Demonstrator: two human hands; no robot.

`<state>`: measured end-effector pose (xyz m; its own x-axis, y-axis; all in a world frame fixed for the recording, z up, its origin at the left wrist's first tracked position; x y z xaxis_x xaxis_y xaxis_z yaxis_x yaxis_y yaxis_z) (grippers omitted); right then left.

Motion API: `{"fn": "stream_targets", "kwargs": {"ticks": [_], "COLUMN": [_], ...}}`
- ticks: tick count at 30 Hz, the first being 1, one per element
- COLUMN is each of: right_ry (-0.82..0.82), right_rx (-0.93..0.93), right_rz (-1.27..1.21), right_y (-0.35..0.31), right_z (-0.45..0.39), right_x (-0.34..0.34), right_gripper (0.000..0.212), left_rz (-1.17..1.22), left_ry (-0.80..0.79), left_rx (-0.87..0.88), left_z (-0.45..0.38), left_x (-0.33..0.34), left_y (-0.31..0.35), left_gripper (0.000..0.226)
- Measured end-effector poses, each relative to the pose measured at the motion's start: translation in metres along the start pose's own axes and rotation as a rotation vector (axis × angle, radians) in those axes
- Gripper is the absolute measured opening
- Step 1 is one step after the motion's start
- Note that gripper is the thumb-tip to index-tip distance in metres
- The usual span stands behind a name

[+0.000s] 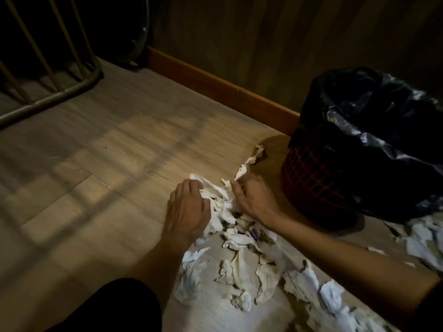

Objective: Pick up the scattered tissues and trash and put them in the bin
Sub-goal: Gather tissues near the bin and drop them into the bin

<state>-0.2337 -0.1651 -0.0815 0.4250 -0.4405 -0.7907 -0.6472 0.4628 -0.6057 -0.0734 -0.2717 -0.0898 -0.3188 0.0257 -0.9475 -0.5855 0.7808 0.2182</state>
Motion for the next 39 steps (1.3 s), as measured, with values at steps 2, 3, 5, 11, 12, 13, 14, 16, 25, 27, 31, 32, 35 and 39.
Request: {"fn": "stream_targets", "kwargs": {"ticks": [2, 3, 5, 11, 12, 13, 14, 16, 25, 27, 31, 32, 35, 39], "right_ry": [0.033, 0.002, -0.109, -0.085, -0.11, -0.142, -0.18, -0.261, -0.402, -0.391, -0.134, -0.091, -0.196, -0.364], "right_rx": [0.027, 0.106, 0.311, 0.516, 0.483, 0.441, 0.392, 0.292, -0.054, -0.069, -0.045, -0.038, 0.087, 0.111], "right_rz": [0.049, 0.028, -0.071, -0.165, -0.181, -0.185, -0.181, -0.135, -0.001, 0.019, -0.104, -0.121, -0.065, 0.036], "right_y": [0.001, 0.004, 0.025, 0.072, 0.066, 0.059, 0.053, 0.047, 0.022, 0.013, 0.002, -0.002, 0.001, 0.007], "right_z": [-0.031, -0.05, -0.084, -0.083, -0.071, -0.055, -0.039, -0.011, 0.035, 0.029, 0.006, -0.004, -0.035, -0.042], "right_x": [-0.009, -0.011, -0.007, 0.009, 0.009, 0.006, 0.002, -0.004, 0.002, 0.006, -0.02, -0.024, -0.01, 0.012], "right_gripper": [0.035, 0.044, 0.054, 0.058, 0.063, 0.07, 0.08, 0.09, 0.037, 0.025, 0.021, 0.03, 0.073, 0.058], "left_rz": [0.048, 0.08, 0.117, -0.033, -0.068, -0.102, -0.136, -0.203, -0.198, -0.185, -0.141, -0.125, -0.085, -0.04], "left_ry": [-0.011, -0.061, -0.231, -0.558, -0.552, -0.553, -0.555, -0.553, -0.644, -0.66, -0.607, -0.583, -0.55, -0.527], "left_rx": [-0.052, -0.06, -0.027, 0.142, 0.188, 0.229, 0.261, 0.314, 0.284, 0.28, 0.243, 0.221, 0.145, 0.144], "left_z": [-0.005, -0.006, -0.003, 0.018, 0.02, 0.021, 0.022, 0.024, 0.03, 0.03, 0.028, 0.027, 0.026, 0.026], "left_x": [-0.003, -0.001, 0.009, 0.026, 0.023, 0.02, 0.018, 0.012, -0.008, -0.008, -0.022, -0.026, -0.035, -0.038], "left_y": [0.002, 0.004, 0.014, 0.02, 0.019, 0.017, 0.016, 0.014, 0.021, 0.022, 0.014, 0.009, -0.004, -0.014], "left_gripper": [0.046, 0.054, 0.066, 0.091, 0.094, 0.095, 0.095, 0.088, 0.045, 0.043, 0.038, 0.038, 0.04, 0.043]}}
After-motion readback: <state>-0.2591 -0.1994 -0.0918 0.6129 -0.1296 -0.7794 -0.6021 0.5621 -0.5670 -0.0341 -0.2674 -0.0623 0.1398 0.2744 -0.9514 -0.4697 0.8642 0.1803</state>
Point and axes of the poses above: each hand's wrist, its own z-axis away from the middle knuckle, its own x-axis out of the palm, y = z × x, the point moved 5 cm from there along -z, towards the middle knuckle, and after that the axes turned 15 degrees about -z, right-handed, at the moved point
